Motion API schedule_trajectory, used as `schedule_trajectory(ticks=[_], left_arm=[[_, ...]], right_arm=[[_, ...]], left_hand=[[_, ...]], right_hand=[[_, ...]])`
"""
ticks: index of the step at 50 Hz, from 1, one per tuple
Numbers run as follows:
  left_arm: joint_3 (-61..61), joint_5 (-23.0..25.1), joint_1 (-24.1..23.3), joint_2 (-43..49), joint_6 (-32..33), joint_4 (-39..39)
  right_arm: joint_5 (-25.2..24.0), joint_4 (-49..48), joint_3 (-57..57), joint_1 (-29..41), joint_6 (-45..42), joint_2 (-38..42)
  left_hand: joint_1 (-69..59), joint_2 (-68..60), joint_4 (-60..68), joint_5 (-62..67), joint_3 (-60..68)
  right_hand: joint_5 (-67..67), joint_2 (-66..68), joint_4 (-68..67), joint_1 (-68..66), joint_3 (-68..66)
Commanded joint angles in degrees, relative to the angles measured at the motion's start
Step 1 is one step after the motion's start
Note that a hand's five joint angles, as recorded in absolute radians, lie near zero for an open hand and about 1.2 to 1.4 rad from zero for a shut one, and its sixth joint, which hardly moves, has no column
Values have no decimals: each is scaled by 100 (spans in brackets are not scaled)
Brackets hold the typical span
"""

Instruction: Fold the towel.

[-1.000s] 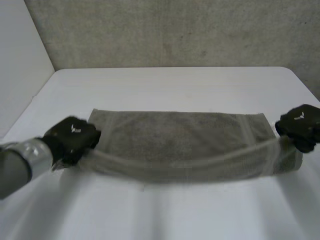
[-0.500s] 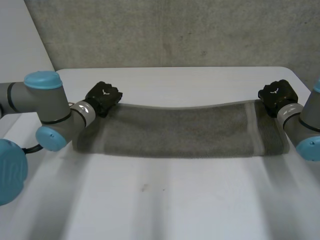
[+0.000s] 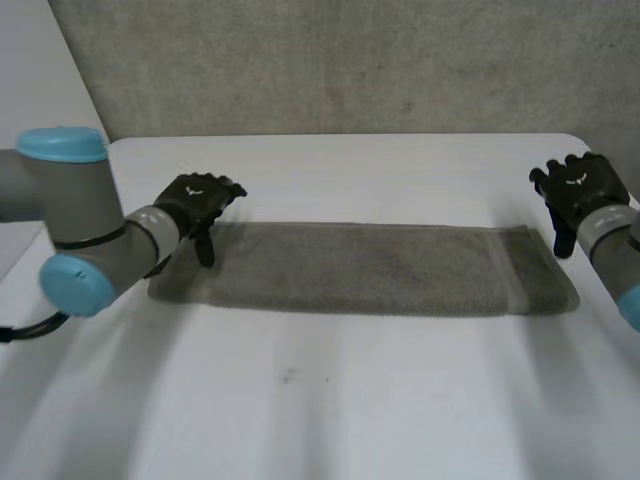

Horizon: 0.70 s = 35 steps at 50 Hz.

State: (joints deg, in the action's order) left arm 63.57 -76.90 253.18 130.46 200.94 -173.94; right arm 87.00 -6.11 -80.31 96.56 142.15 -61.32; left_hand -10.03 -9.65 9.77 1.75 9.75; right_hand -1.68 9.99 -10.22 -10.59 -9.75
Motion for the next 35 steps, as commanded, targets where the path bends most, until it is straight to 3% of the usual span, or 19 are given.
schedule_trajectory(ticks=[1, 4, 12, 28, 30, 35], left_arm=[[2252, 8, 64, -1460, -564, -954], [2921, -1, 64, -1821, -749, -1578], [3776, -18, 47, -2121, -1154, -2722], [3856, -1, 64, -2139, -1207, -2856], [3865, 8, 64, -2148, -1207, -2856], [3882, -1, 64, -2148, -1207, -2856]], right_arm=[[-192, 813, -732, -94, 49, -425], [-377, 883, -1083, -366, 102, -442], [-1071, 101, -1487, -744, 471, -293], [-1291, -303, -1417, -1016, 638, 191], [-1308, -312, -1435, -1025, 629, 191], [-1221, -443, -1417, -1156, 612, 147]], left_hand=[[-1, -40, 27, -171, 30], [-1, -40, 27, -171, 30], [-1, -40, 27, -171, 30], [-1, -40, 27, -171, 30], [3, -35, 23, -175, 25], [-1, -40, 27, -171, 30]], right_hand=[[168, 1, 22, 59, -25], [168, 1, 22, 59, -25], [-2111, 2280, -2257, -2220, -2304], [-4466, 4635, -4612, -4575, -4659], [-6203, 6373, -6350, -6313, -6397], [-6832, 7001, -6978, -6941, -7025]])
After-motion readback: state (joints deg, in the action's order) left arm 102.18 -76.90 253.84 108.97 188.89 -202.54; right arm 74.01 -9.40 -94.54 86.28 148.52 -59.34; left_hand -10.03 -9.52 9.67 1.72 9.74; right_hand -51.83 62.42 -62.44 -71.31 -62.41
